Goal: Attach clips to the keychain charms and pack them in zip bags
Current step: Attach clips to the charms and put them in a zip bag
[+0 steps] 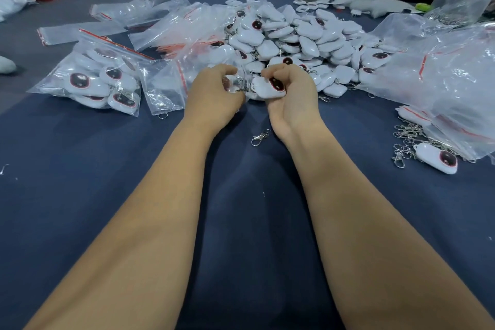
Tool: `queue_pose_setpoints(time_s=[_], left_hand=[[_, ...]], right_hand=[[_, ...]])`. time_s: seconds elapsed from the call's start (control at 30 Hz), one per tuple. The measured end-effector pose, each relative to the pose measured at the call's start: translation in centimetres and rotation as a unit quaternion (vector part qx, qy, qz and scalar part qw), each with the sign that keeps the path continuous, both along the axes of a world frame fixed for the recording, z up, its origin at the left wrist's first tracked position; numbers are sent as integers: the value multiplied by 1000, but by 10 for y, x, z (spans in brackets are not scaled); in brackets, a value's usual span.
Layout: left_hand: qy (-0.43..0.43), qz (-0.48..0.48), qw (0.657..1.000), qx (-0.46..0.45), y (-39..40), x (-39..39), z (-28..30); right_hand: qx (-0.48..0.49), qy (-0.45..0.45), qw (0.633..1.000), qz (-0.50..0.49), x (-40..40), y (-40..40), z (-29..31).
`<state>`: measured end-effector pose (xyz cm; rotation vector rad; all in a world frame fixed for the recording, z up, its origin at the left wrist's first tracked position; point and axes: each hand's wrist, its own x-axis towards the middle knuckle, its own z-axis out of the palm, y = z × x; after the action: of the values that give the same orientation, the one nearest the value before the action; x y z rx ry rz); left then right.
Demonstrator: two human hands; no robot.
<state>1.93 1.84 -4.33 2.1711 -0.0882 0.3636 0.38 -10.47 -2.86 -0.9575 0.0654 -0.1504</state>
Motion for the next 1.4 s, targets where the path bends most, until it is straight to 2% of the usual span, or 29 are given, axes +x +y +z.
queue_pose_setpoints(time_s=[0.07,0.2,0.27,0.33,0.43,0.57,0.63,0.77,0.9,1.1,1.4], left_hand=[[8,-6,1000,-13,-1,-1,0],[35,-8,989,-144,-3,-3,5],[32,-3,989,-141,-3,-4,5],[24,-13,993,-113,-2,-4,5],[23,-22,997,-72,0,-2,3],[18,-20,997,-66,-1,-2,4],[16,-24,997,-68,-2,-3,3],[16,-2,995,-103,-5,-5,3],[21,4,989,-149,-7,-5,4],[24,-3,985,-171,-9,-5,5],[27,-39,978,-201,-8,-7,5]], right_hand=[[-44,10,999,-19,1,2,-1],[-193,-18,979,-59,0,4,-5],[-219,-20,973,-70,1,3,-8],[-222,-11,973,-66,0,3,-5],[-207,-44,976,-58,-2,3,-2],[-169,-66,983,-21,-2,3,-3],[-182,-69,981,-3,-1,5,-6],[-254,-31,966,-19,2,8,-13],[-307,-29,951,-8,5,5,-15],[-286,-12,958,-23,5,6,-16],[-299,-34,953,25,-1,4,-10]])
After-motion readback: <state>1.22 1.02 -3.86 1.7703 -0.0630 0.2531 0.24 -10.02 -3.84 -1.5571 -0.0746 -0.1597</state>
